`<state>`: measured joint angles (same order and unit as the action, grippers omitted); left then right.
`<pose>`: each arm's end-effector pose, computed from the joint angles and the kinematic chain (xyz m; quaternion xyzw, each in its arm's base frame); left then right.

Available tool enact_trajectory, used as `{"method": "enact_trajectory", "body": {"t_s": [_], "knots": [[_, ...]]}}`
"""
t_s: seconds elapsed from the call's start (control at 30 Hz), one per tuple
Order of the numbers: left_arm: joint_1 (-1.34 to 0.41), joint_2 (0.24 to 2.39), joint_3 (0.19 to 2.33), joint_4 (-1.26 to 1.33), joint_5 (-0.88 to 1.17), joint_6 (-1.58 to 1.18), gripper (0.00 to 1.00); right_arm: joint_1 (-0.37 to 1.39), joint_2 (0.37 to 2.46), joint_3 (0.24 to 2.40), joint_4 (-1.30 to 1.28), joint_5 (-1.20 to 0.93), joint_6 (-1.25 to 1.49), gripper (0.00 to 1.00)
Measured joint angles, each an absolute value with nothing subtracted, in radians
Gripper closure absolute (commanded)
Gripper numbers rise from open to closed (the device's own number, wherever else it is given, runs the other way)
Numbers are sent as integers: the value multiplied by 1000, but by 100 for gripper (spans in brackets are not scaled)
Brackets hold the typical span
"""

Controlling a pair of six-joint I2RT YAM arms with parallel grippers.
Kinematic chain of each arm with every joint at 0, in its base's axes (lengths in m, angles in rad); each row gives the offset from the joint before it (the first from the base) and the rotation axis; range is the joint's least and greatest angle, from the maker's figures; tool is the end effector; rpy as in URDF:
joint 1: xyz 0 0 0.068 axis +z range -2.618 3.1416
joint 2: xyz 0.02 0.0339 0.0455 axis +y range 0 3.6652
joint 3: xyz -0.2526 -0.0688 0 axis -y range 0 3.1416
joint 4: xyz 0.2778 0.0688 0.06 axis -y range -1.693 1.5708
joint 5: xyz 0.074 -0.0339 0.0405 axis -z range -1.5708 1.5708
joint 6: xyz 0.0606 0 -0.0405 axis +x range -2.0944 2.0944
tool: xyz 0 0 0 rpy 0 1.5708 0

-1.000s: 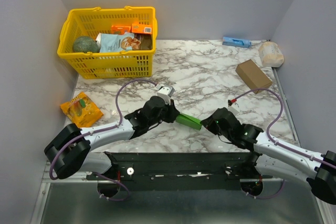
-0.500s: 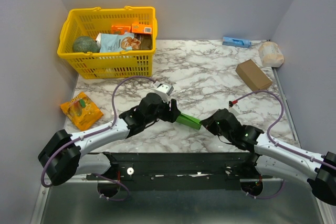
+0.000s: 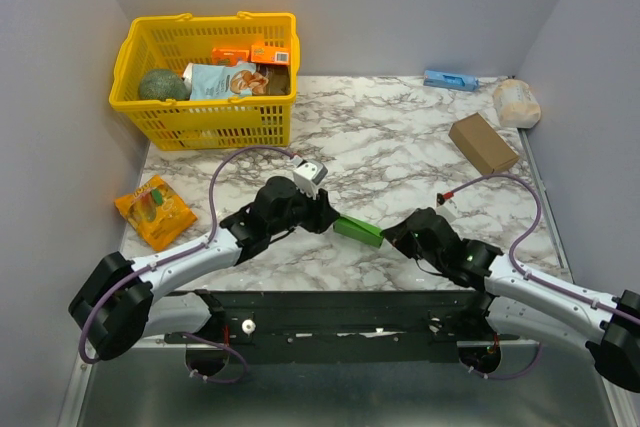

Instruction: Fold the paper box

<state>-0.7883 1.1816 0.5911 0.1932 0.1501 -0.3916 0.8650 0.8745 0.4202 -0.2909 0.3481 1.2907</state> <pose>0.2134 -0.2275 0.1906 0.2043 0.8059 -0.3590 0.4240 0.1650 0.1618 0.1505 0.2585 0.8671 0.2730 0.3267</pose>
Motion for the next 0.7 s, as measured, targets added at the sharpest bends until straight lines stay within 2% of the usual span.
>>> {"method": "enact_trajectory", "body": {"t_s": [0.33, 0.7], "knots": [[-788, 1246, 594, 189, 174, -367, 60, 865, 865, 413, -288, 347, 1298, 77], [-788, 1290, 617, 186, 174, -355, 72, 865, 860, 408, -286, 347, 1309, 77]]}}
